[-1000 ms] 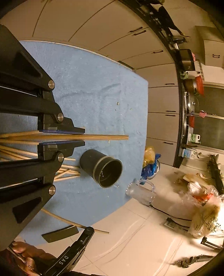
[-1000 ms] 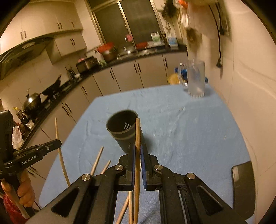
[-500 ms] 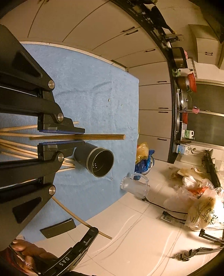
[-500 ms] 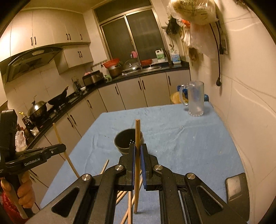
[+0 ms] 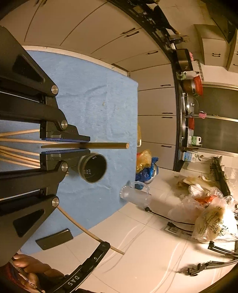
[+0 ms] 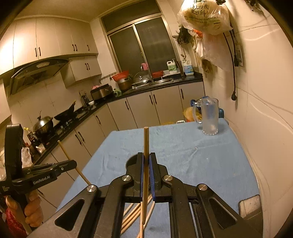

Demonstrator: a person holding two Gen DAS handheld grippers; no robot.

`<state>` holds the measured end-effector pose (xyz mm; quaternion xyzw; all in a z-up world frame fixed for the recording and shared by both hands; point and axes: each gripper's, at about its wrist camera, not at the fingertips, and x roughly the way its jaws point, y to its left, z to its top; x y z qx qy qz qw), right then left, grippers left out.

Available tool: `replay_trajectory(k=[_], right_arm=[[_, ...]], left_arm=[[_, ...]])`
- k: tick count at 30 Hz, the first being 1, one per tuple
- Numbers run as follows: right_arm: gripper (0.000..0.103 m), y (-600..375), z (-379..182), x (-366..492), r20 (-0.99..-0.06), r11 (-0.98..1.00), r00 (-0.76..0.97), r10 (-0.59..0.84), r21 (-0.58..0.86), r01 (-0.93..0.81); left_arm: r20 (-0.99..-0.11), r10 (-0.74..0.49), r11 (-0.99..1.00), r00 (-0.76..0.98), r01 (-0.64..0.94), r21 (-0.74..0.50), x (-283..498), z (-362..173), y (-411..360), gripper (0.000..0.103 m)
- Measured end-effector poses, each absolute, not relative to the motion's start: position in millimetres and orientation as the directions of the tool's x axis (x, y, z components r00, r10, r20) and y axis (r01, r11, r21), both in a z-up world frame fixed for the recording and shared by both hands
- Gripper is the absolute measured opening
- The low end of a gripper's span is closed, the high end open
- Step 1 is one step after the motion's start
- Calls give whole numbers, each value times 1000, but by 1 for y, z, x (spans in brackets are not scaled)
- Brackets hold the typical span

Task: Organize utensils
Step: 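Lift the chopstick upright with the left gripper while the right gripper carries its chopstick over the grey cup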

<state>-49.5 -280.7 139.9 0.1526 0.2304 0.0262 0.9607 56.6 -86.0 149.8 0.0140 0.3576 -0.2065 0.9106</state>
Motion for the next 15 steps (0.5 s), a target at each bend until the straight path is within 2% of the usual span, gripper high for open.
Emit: replay_trajectory(k=[10,15], right_arm=[[6,-304,182,-21,-360,911,923,135,411,27],[6,-308,203,-5,-326,915,940,103,402,39]], left_arm=[[-576,-419,900,703,408,-156,76,212,-91,6],[-538,-456,885,709,425,-189,91,230,-100,6]])
